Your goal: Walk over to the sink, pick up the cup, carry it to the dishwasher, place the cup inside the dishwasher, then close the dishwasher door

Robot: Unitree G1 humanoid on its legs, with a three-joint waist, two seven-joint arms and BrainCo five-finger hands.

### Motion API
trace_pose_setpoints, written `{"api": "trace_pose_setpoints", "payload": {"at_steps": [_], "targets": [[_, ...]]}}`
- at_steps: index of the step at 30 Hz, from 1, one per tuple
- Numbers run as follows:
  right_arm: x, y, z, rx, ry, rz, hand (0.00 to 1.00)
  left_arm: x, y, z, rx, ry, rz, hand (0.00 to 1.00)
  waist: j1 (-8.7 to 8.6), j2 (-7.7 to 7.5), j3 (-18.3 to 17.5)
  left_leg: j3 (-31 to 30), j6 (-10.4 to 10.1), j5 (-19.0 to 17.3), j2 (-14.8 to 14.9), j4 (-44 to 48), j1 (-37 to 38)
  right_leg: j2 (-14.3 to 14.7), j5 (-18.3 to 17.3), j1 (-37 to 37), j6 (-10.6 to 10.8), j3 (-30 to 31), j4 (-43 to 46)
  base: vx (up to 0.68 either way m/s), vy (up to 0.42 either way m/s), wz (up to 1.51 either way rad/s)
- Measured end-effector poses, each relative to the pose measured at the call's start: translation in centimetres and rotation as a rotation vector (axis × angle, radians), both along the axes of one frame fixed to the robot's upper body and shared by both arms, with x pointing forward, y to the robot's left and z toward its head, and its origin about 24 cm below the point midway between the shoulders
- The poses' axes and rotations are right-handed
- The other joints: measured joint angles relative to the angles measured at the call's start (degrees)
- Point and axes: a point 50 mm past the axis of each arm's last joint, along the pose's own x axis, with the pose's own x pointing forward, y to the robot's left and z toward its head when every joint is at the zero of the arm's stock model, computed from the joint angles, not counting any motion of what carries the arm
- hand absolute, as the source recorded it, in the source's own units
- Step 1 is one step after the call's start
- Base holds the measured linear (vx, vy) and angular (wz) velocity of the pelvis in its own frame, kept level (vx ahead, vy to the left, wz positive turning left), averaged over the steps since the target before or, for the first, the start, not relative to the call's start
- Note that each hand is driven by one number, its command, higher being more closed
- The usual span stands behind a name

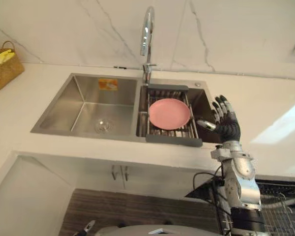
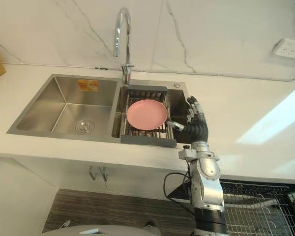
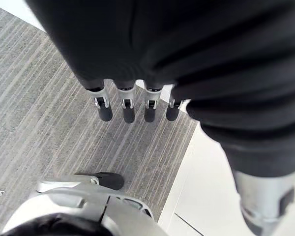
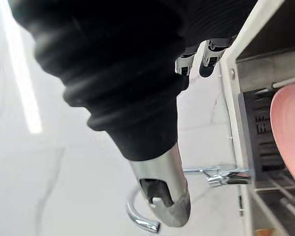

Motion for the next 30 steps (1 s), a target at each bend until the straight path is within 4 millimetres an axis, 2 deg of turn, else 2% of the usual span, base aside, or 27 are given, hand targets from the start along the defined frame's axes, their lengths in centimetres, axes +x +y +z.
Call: {"api": "trace_pose_setpoints", "payload": {"at_steps": [3, 6, 11, 16, 19, 30], "targets": [[1.0, -0.1, 1.8, -0.260, -0.028, -0.029, 0.00, 0.2, 0.1, 0.0, 0.000, 0.002, -0.005, 0.00, -0.41, -0.36, -0.2, 0.5, -0.4, -0.2, 0.4, -0.1, 0.0, 0.4, 0.0, 0.0, 0.0, -0.3, -0.1, -0.03, -0.016, -0.10], [1.9, -0.2, 2.9, -0.417, -0.032, -0.075, 0.00, 0.6, 0.3, 0.1, 0.002, -0.006, -0.035, 0.00, -0.20, -0.79, -0.4, 0.4, -0.6, -0.1, 0.6, -0.3, -0.1, 0.5, 0.0, 0.0, 0.0, -0.8, -0.2, -0.01, -0.001, -0.02], [3.6, -0.1, 1.8, -0.631, 0.061, -0.121, 0.00, 1.1, 0.5, 0.3, 0.021, -0.017, -0.090, 0.00, 0.90, -1.46, -0.7, -0.6, -0.7, 0.1, 0.5, -0.3, -0.3, 0.3, 0.0, 0.1, 0.0, -2.7, -0.1, 0.00, 0.001, 0.11], [4.9, 0.3, 1.9, -0.860, 0.068, -0.153, 0.00, 1.2, 0.6, 0.3, 0.036, -0.001, -0.144, 0.00, 1.10, -1.57, -0.7, -2.3, -0.8, 0.7, 0.3, 0.0, -1.0, 0.0, 0.0, 0.1, 0.0, -4.5, 0.0, 0.00, 0.000, 0.19], [5.5, 0.6, 0.9, -1.035, 0.101, -0.136, 0.00, 1.2, 0.7, 0.3, 0.042, 0.006, -0.161, 0.00, 1.24, -2.01, -0.8, -3.4, -0.8, 1.0, 0.2, -0.1, -1.5, -0.1, 0.0, 0.2, -0.1, -5.6, 0.0, -0.02, 0.005, 0.15], [6.4, -0.2, -3.7, -1.217, 0.292, -0.138, 0.00, 1.8, 0.6, 0.6, 0.044, -0.017, -0.212, 0.00, 2.38, -2.13, -0.7, -6.9, -0.5, 2.6, -0.2, -0.3, -3.5, -0.4, 0.1, 0.1, -0.2, -9.1, 0.0, -0.03, 0.010, 0.17]]}}
